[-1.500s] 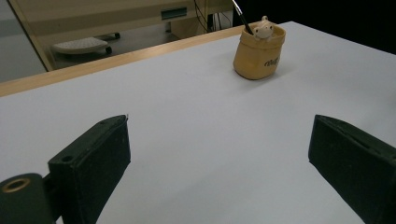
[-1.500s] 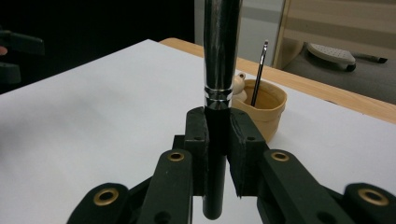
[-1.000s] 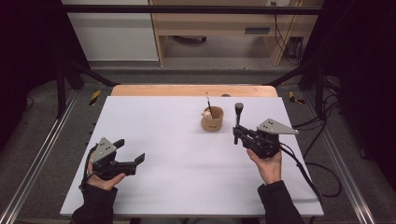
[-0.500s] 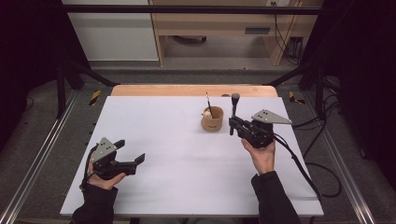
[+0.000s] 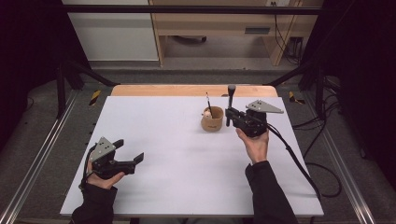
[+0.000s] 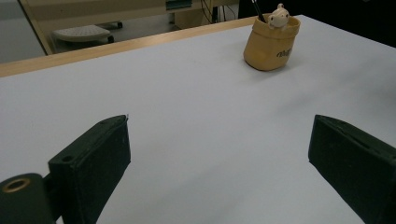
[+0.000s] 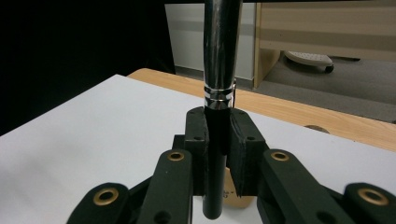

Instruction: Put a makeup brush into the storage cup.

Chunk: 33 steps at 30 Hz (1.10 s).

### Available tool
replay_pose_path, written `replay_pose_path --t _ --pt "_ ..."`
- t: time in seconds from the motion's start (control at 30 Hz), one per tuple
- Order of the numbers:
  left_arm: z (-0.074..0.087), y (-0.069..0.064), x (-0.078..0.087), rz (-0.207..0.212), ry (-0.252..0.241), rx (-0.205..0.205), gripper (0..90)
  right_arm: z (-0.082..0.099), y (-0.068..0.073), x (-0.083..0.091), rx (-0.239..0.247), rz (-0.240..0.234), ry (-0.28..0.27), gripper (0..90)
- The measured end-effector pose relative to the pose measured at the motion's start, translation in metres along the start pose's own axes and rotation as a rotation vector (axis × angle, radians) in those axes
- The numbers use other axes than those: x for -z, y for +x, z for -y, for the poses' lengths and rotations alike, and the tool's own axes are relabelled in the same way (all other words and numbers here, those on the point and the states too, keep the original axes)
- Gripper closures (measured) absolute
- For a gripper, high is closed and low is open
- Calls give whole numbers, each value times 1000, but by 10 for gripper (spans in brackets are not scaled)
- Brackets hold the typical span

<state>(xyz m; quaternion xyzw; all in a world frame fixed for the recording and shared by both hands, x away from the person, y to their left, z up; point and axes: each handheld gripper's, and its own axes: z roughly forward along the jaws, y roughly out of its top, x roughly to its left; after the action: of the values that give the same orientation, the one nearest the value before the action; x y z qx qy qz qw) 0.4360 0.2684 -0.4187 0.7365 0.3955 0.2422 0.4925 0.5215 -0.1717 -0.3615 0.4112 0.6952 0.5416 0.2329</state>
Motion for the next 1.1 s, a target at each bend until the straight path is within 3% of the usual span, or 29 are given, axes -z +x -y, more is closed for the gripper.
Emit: replay_pose_path --t 1.1 --pt "0 4 1 0 -11 9 49 -10 -17 -60 -32 63 -4 793"
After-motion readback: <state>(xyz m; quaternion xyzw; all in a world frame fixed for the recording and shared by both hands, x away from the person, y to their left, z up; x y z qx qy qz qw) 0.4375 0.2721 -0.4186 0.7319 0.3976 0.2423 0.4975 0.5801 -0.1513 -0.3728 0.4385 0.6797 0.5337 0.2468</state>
